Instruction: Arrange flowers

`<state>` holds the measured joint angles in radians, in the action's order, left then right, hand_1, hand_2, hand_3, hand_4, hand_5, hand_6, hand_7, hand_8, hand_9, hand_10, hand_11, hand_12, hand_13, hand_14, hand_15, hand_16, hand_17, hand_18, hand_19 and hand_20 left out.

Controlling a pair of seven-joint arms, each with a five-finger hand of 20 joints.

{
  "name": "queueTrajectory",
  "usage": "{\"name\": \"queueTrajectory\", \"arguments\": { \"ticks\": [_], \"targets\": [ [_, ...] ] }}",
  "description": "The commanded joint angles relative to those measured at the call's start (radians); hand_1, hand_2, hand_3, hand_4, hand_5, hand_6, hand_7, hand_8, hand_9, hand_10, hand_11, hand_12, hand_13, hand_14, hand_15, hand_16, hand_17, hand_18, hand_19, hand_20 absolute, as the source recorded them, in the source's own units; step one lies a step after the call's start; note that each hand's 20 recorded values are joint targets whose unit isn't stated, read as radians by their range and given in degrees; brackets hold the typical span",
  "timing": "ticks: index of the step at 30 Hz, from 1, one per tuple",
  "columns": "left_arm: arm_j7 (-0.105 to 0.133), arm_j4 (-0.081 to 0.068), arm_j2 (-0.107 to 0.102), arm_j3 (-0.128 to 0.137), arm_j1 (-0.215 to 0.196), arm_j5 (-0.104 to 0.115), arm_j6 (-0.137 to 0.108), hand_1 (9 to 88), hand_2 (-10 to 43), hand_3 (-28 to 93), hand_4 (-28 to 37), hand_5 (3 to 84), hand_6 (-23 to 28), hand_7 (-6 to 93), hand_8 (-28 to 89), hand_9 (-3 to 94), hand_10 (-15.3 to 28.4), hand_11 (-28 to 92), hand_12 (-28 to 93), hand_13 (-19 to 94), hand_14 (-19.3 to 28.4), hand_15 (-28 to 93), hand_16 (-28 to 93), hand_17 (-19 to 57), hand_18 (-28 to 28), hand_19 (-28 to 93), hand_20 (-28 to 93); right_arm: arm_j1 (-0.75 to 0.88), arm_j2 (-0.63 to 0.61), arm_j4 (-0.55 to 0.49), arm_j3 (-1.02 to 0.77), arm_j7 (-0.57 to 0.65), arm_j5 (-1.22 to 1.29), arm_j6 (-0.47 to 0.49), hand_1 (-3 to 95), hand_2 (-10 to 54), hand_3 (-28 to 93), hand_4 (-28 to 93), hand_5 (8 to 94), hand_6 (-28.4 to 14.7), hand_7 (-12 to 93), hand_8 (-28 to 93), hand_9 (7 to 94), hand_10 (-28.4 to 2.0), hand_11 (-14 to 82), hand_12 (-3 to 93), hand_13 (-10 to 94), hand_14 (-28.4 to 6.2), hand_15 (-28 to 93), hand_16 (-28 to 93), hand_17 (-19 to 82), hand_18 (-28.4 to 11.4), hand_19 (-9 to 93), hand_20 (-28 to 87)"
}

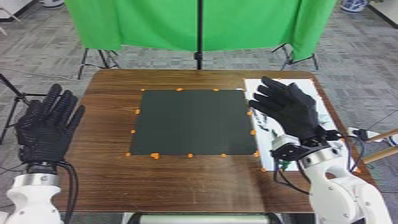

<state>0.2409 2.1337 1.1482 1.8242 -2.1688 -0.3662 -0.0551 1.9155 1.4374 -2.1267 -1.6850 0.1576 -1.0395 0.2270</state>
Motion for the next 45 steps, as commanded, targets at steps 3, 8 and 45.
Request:
{"name": "queueTrajectory", "arguments": {
  "ticks": [3, 8, 45],
  "targets": [
    [-0.016, 0.002, 0.012, 0.005, -0.018, 0.011, 0.005, 26.7, 11.0, 73, -28.3, 38.5, 3.9, 7.4, -10, 32.6, 9.6, 9, 4, 19, 5.9, 9, -9, 0.4, 7.6, 13, 11, 0.013, 0.007, -0.008, -0.008, 0.005, -0.014, 0.001, 14.9, 9.7, 76, -25, 43.7, -2.3, 15, -11, 37.8, -14.0, 3.4, 10.6, 30, -15.2, 8, 16, 13, -16.5, 23, 16],
    [-0.022, 0.002, 0.014, 0.007, -0.025, 0.004, 0.001, 26.7, 11.1, 72, -28.3, 38.5, 4.0, 7.4, -10, 32.5, 9.9, 9, 4, 19, 5.8, 9, -9, 0.3, 7.7, 14, 11, 0.027, -0.011, -0.018, -0.015, 0.001, -0.038, -0.026, 14.8, 9.6, 77, -25, 43.6, -2.4, 15, -11, 37.5, -14.4, 3.3, 10.6, 26, -13.6, 5, 16, 12, -15.4, 24, 16],
    [0.02, 0.012, 0.003, 0.025, -0.061, 0.06, -0.046, 27.1, 11.9, 72, -28.3, 39.0, 4.3, 8.3, -10, 33.1, 10.9, 11, 6, 24, 9.0, 15, -7, 0.0, 8.5, 16, 12, 0.157, -0.443, -0.117, 0.207, 0.498, -1.474, -0.274, 31.6, -9.5, 71, -25, 55.7, -6.2, 34, -12, 54.5, -20.5, 41.9, 27.8, 45, -20.4, 71, 25, 23, -23.9, 78, 27]
  ]
}}
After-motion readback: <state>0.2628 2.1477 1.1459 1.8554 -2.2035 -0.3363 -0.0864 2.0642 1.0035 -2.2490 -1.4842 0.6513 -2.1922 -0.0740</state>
